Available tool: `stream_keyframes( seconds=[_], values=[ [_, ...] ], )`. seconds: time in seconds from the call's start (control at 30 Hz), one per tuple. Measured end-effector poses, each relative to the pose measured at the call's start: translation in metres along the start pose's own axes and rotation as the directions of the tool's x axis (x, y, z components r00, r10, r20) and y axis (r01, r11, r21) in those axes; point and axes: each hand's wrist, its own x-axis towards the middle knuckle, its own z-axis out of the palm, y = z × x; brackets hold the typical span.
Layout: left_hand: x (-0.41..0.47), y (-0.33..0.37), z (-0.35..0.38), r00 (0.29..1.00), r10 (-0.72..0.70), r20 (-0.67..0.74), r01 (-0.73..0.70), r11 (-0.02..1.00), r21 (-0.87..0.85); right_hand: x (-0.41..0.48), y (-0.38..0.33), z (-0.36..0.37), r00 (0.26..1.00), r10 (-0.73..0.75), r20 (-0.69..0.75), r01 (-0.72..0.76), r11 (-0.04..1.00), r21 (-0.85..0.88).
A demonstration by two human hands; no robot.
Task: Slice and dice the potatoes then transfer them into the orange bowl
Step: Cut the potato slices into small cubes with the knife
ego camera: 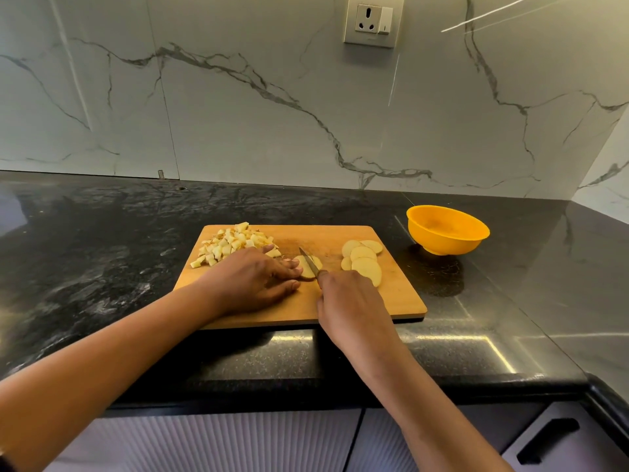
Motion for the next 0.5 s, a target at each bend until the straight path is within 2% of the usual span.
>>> stream_keyframes(
  seconds=[0.13,0.37,0.5],
  values=[
    [0.001,0.002,-0.001,1.000,-0.013,0.018,0.013,0.999,0.032,-0.028,0.002,0.000,0.999,-0.034,-0.015,0.034,0.999,0.020],
    [0.000,-0.002,0.002,0.999,-0.031,0.033,0.030,0.999,0.031,-0.039,-0.001,0.002,1.000,0.003,-0.006,-0.003,1.000,0.015],
    [-0.003,-0.001,0.002,0.999,-0.004,-0.048,0.003,0.999,-0.033,-0.031,-0.002,0.006,0.997,0.062,-0.049,-0.060,0.997,0.046]
  ],
)
